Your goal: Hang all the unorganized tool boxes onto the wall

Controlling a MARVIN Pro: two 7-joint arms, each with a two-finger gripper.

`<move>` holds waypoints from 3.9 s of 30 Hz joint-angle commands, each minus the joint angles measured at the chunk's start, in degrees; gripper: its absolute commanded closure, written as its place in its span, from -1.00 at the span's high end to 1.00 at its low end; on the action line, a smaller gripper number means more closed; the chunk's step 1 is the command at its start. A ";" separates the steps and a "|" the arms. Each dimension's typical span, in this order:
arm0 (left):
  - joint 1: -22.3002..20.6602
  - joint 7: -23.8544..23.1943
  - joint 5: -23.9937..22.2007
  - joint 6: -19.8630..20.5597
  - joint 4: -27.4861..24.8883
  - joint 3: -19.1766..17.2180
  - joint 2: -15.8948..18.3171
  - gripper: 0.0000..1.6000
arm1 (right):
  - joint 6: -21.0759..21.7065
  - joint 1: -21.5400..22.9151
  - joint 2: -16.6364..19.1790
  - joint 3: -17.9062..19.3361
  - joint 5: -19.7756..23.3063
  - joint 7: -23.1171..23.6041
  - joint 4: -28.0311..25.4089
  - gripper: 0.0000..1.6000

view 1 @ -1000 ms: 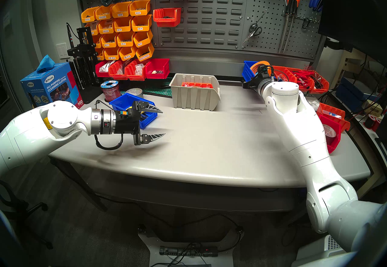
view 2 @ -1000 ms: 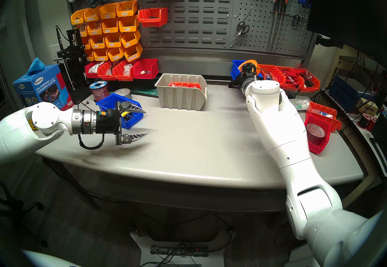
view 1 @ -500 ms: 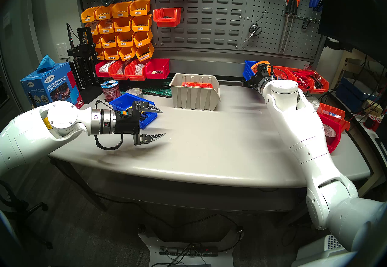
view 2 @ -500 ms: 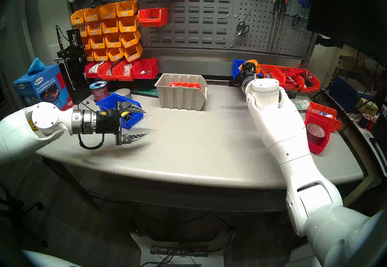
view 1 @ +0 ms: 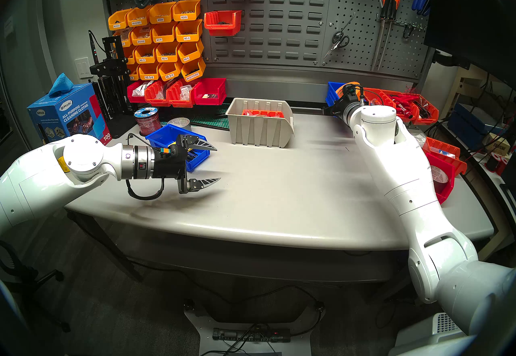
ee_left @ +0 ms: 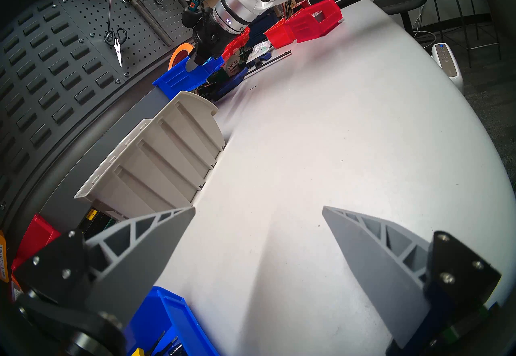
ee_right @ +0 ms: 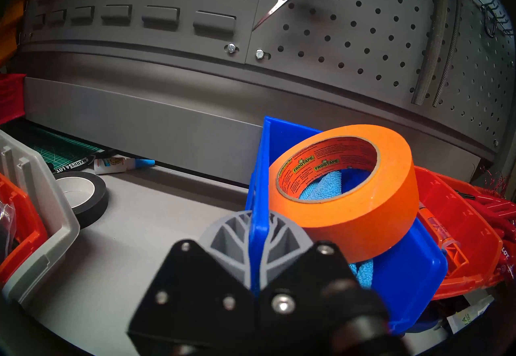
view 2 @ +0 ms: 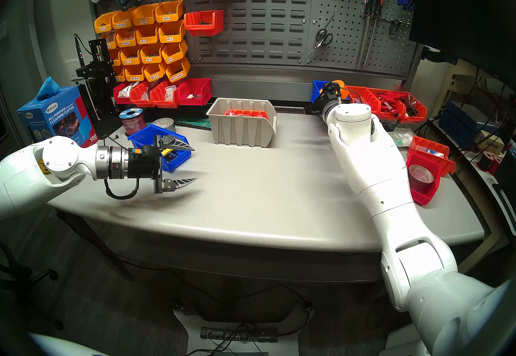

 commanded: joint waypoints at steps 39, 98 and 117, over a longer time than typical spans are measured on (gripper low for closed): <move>-0.60 -0.01 -0.08 0.03 -0.12 -0.54 0.08 1.00 | -2.01 -2.88 3.35 0.73 -1.24 2.93 -3.15 -1.00; -0.60 0.00 -0.08 0.02 -0.11 -0.53 0.08 1.00 | 2.82 -21.85 15.36 4.00 1.56 11.73 -28.55 1.00; -0.60 0.00 -0.08 0.01 -0.11 -0.53 0.08 1.00 | 0.53 -18.20 19.51 3.14 2.22 21.98 -28.60 1.00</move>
